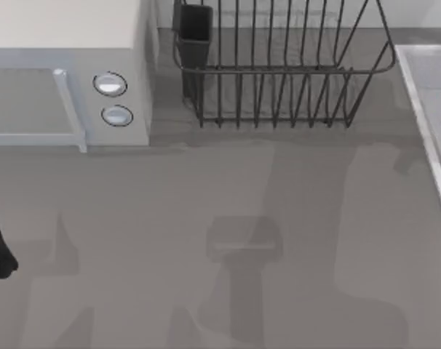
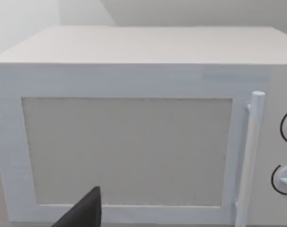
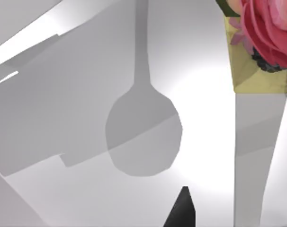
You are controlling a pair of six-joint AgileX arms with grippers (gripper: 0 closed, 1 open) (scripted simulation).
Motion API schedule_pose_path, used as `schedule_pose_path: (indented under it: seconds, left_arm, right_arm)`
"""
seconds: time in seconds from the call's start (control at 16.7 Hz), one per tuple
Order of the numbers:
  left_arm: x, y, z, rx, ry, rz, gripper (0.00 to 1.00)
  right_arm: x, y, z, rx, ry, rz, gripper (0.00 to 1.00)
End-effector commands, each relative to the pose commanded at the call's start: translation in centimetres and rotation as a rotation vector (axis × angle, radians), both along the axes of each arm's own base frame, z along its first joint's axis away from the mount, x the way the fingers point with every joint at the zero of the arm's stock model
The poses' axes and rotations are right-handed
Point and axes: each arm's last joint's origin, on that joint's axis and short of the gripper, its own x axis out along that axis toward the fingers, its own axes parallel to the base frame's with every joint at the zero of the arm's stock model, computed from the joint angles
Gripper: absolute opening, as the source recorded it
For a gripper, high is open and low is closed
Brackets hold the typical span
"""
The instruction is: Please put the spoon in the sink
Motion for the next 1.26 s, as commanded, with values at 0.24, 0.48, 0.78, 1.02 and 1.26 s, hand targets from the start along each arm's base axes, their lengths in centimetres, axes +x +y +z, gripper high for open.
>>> schedule_pose_path:
  seconds: [0.24, 0.48, 0.78, 1.02, 1.26]
  left_arm:
    - [0.00, 0.00, 0.00, 0.000, 0.000, 0.000, 1.00]
    - [0.00, 0.00, 0.00, 0.000, 0.000, 0.000, 1.00]
    - [0.00, 0.00, 0.00, 0.000, 0.000, 0.000, 1.00]
    - [0.00, 0.00, 0.00, 0.000, 0.000, 0.000, 1.00]
    - [0.00, 0.00, 0.00, 0.000, 0.000, 0.000, 1.00]
  right_arm:
    - [0.00, 0.00, 0.00, 0.000, 0.000, 0.000, 0.15]
    - [0.00, 0.00, 0.00, 0.000, 0.000, 0.000, 0.45]
    - [0.00, 0.00, 0.00, 0.000, 0.000, 0.000, 0.83]
    - [0.00, 0.00, 0.00, 0.000, 0.000, 0.000, 1.00]
    - [0.00, 0.00, 0.00, 0.000, 0.000, 0.000, 1.00]
